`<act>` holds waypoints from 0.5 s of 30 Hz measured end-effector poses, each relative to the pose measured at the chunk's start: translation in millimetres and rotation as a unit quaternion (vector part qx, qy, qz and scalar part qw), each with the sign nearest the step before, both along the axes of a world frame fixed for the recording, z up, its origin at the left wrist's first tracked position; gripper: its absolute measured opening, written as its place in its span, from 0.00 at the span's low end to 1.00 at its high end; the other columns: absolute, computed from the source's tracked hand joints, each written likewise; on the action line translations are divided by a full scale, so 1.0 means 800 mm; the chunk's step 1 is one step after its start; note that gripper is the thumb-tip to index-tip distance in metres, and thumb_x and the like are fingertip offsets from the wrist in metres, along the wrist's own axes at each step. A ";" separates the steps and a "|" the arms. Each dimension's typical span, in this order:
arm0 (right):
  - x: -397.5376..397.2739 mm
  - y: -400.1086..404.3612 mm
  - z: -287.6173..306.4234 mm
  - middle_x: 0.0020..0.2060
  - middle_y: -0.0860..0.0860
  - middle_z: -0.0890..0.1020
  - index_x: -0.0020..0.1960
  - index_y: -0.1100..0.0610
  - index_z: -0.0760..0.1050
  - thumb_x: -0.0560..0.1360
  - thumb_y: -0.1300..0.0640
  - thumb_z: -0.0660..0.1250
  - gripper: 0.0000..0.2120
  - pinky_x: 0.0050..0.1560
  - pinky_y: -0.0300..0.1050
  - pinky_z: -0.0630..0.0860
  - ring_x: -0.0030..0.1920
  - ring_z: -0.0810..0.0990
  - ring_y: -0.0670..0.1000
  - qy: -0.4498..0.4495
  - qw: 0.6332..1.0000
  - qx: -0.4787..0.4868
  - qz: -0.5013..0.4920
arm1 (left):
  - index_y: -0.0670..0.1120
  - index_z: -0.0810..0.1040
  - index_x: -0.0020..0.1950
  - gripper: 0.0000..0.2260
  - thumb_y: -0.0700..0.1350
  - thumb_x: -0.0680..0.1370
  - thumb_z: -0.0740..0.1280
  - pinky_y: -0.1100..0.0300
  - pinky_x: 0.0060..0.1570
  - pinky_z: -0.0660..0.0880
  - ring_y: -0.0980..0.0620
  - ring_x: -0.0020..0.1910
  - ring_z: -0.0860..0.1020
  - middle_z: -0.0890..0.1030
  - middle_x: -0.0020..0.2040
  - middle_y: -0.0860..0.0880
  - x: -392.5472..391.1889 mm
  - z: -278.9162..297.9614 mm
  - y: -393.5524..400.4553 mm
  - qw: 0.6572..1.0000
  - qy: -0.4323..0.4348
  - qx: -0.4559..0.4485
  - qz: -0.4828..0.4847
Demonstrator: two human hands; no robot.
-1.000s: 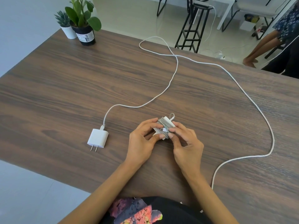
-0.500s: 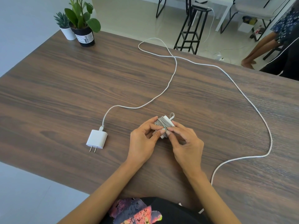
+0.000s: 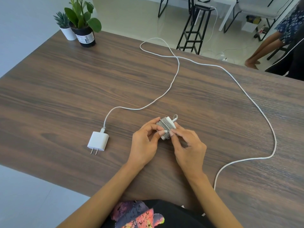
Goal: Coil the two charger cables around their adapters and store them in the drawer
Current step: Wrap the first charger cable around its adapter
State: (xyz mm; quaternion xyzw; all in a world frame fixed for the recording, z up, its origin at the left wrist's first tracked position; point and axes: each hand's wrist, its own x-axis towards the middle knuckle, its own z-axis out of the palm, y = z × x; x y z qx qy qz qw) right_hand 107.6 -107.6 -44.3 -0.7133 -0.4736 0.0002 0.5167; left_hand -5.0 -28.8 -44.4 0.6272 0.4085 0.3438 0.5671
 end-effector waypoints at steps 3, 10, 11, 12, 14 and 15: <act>0.000 0.000 0.000 0.51 0.49 0.83 0.47 0.58 0.83 0.69 0.66 0.74 0.08 0.52 0.37 0.77 0.50 0.82 0.46 0.002 1.000 0.005 0.006 | 0.38 0.79 0.46 0.02 0.33 0.75 0.68 0.72 0.54 0.72 0.66 0.56 0.77 0.78 0.62 0.50 -0.001 -0.002 0.000 1.000 -0.002 -0.004 0.001; 0.011 0.004 -0.001 0.50 0.46 0.82 0.46 0.53 0.83 0.69 0.66 0.73 0.10 0.53 0.43 0.78 0.51 0.81 0.47 0.059 0.998 0.000 -0.011 | 0.39 0.79 0.49 0.03 0.34 0.76 0.67 0.73 0.56 0.71 0.66 0.59 0.75 0.75 0.64 0.50 -0.002 0.004 -0.011 0.999 -0.032 -0.015 -0.016; 0.012 0.003 0.000 0.50 0.45 0.83 0.46 0.52 0.83 0.69 0.65 0.73 0.10 0.53 0.45 0.78 0.52 0.80 0.46 0.075 0.997 -0.007 -0.013 | 0.39 0.78 0.49 0.04 0.35 0.77 0.66 0.73 0.56 0.70 0.67 0.59 0.75 0.74 0.64 0.50 -0.002 0.004 -0.011 0.999 -0.032 -0.014 -0.017; 0.013 0.003 0.001 0.50 0.45 0.83 0.47 0.51 0.83 0.70 0.64 0.73 0.10 0.54 0.46 0.78 0.53 0.79 0.46 0.088 0.996 -0.014 -0.014 | 0.40 0.78 0.50 0.04 0.35 0.77 0.65 0.72 0.57 0.70 0.67 0.60 0.75 0.75 0.64 0.50 -0.002 0.006 -0.012 0.999 -0.033 -0.012 -0.013; 0.014 -0.001 0.001 0.52 0.45 0.83 0.48 0.51 0.83 0.70 0.64 0.73 0.10 0.56 0.48 0.77 0.56 0.78 0.46 0.102 0.994 -0.024 -0.011 | 0.42 0.77 0.52 0.05 0.36 0.78 0.63 0.72 0.56 0.71 0.67 0.60 0.74 0.76 0.63 0.50 -0.004 0.009 -0.013 0.999 -0.040 -0.007 -0.001; 0.014 -0.003 0.001 0.53 0.46 0.83 0.50 0.52 0.83 0.70 0.64 0.73 0.11 0.57 0.49 0.77 0.57 0.78 0.46 0.108 0.994 -0.027 -0.008 | 0.43 0.76 0.53 0.06 0.37 0.79 0.62 0.73 0.55 0.71 0.67 0.60 0.75 0.77 0.62 0.50 -0.005 0.009 -0.013 0.999 -0.044 -0.007 0.004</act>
